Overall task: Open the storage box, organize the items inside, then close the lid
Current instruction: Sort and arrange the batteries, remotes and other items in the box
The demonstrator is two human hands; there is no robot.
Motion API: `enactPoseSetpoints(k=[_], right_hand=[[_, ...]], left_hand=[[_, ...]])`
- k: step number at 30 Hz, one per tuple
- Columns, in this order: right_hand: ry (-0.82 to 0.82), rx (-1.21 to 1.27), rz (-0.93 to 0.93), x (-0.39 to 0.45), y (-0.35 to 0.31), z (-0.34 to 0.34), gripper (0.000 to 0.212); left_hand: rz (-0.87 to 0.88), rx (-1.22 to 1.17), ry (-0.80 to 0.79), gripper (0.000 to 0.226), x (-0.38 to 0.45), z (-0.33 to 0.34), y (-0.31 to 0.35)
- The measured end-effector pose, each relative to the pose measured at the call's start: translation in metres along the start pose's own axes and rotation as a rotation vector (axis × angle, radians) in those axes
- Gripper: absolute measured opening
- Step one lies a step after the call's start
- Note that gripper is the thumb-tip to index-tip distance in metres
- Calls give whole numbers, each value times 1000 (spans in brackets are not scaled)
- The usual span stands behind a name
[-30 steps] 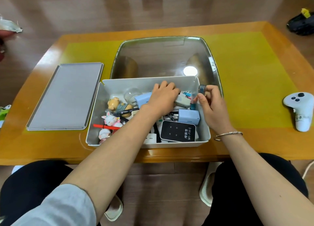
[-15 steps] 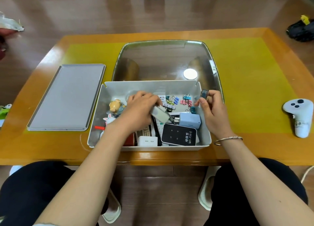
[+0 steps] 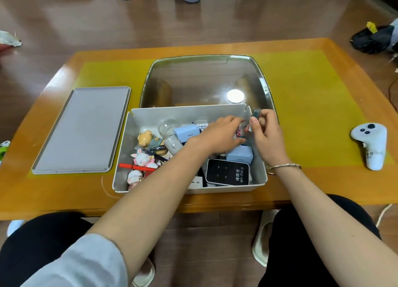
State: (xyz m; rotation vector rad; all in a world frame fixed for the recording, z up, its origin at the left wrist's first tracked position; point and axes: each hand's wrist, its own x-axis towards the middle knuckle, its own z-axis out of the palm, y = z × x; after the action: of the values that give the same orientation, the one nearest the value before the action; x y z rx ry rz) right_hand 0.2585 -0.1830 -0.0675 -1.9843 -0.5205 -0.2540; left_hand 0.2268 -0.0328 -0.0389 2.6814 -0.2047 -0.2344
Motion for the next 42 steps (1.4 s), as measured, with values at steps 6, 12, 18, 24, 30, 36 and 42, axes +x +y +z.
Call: enactPoseSetpoints(k=[6,12,18,24,30,36,42], right_hand=[[-39,-52,2,1,8,1,10],[-81,-78,5,1,8,1,10],[-81,-54,-4,0,8,1,11],[-103,-3,10,0,10,2,10],[-81,32,17,-1,8,2,7],[-89,35,33,-1,7,2,9],[-78,31,22,-1,8,2,9]], left_hand=[[-84,195,-31,48,36,23,-5],[-51,129,-198,33,37,15,-5],[-7,-80,-143,24,24,10,-1],[6,-209,118,17,-9,-18,-18],[-132,-226,-34,22,-49,-53,-35],[-264,184,-158,43,-61,-52,-37],[-27,98,-97,90,-28,-21,-11]])
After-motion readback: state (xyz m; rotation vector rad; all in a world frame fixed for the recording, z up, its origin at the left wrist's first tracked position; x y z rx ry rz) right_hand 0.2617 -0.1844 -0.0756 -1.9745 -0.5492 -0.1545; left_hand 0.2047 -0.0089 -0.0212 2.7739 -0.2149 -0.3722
